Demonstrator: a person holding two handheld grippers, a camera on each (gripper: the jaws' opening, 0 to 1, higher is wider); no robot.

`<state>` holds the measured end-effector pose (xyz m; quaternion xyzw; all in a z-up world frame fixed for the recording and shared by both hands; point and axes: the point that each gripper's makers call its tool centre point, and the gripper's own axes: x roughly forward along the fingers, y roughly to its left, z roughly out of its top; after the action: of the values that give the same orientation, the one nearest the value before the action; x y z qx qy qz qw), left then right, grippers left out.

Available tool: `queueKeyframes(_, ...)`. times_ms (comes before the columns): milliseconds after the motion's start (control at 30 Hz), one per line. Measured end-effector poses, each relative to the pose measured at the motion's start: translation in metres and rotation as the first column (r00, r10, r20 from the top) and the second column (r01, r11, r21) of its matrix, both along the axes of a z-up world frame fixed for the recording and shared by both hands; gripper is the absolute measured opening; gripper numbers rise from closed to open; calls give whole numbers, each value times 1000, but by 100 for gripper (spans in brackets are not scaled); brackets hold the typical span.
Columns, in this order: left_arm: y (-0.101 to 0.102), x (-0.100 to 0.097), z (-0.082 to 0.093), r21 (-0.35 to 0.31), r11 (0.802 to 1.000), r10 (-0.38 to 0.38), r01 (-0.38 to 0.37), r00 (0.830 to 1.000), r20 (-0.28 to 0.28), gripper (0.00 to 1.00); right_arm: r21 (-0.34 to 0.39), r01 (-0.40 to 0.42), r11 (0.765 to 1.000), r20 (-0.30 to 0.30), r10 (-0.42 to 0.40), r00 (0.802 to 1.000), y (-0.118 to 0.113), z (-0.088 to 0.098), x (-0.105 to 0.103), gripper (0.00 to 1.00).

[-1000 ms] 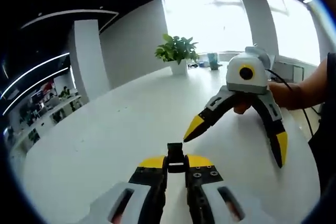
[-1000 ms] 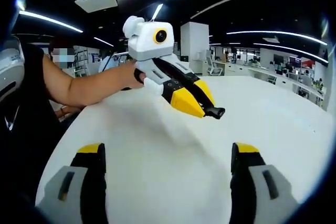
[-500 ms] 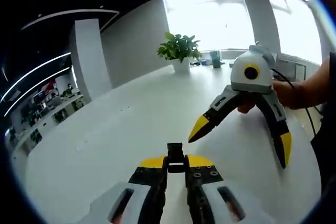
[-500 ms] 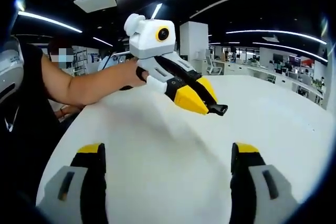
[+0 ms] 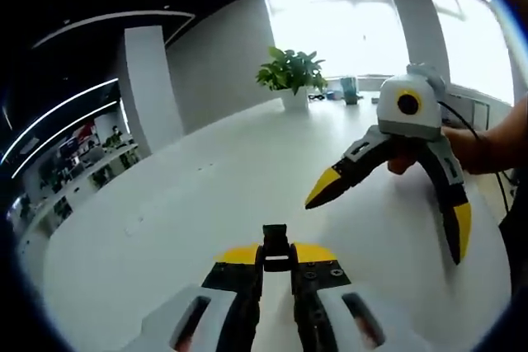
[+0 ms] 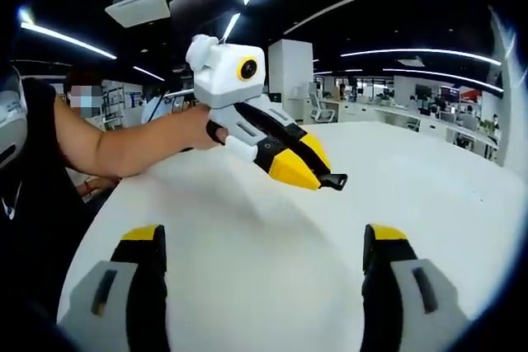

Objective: Snap the two parts of the plastic buckle together until the buckle closes and remains connected.

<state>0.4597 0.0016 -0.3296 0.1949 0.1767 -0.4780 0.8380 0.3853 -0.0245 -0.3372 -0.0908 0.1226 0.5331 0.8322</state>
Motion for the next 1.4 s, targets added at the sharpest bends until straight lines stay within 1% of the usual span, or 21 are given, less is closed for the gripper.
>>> queueKeyframes(33,-2,0,1,-6,1000,-5,5,1000,-3,11,3,5,1000,-3,-5,1000,-1,0,1,100)
queueKeyframes(67,-3,1,2,-14,1000,6,-6,1000,-13,11,5,15,1000,-4,-15,1000,-2,1,3,100)
queueKeyframes(233,-6,5,8,-25,999,22,-22,1000,-11,11,9,49,999,0,-49,999,-7,3,8,100)
queueKeyframes(400,-8,6,9,-20,999,26,-27,999,-26,11,43,83,996,14,-83,996,-13,13,13,100)
queueKeyframes(600,-10,7,10,-14,999,30,-30,999,-18,11,43,112,993,20,-113,993,-18,14,19,100)
queueKeyframes(633,-11,7,10,-13,999,31,-32,999,-20,11,41,116,992,27,-118,993,-19,14,20,100)
queueKeyframes(667,-11,8,10,-13,999,32,-32,999,-21,11,57,107,993,68,-111,992,-18,19,22,100)
queueKeyframes(700,-12,9,10,-14,999,35,-35,999,-20,11,65,112,992,86,-118,989,-19,22,22,100)
queueKeyframes(767,-13,9,10,-12,999,33,-33,999,-22,11,68,119,991,95,-125,988,-22,25,23,100)
queueKeyframes(833,-14,11,11,3,1000,26,-26,999,-20,11,64,130,989,130,-137,982,-25,28,26,100)
queueKeyframes(900,-15,15,17,-3,1000,26,-26,999,-27,11,64,135,989,127,-142,982,-26,28,27,100)
queueKeyframes(967,-18,19,25,-42,999,33,-35,999,-35,11,60,145,988,116,-152,982,-28,27,28,100)
queueKeyframes(1033,-19,20,27,-51,998,34,-36,999,-39,11,60,164,985,94,-169,981,-30,26,30,100)
queueKeyframes(1133,-21,23,29,-57,998,37,-39,999,-36,11,71,176,982,89,-182,979,-34,27,32,100)
queueKeyframes(1400,-24,23,32,-55,998,32,-33,999,-28,11,64,194,979,86,-199,976,-37,26,35,100)
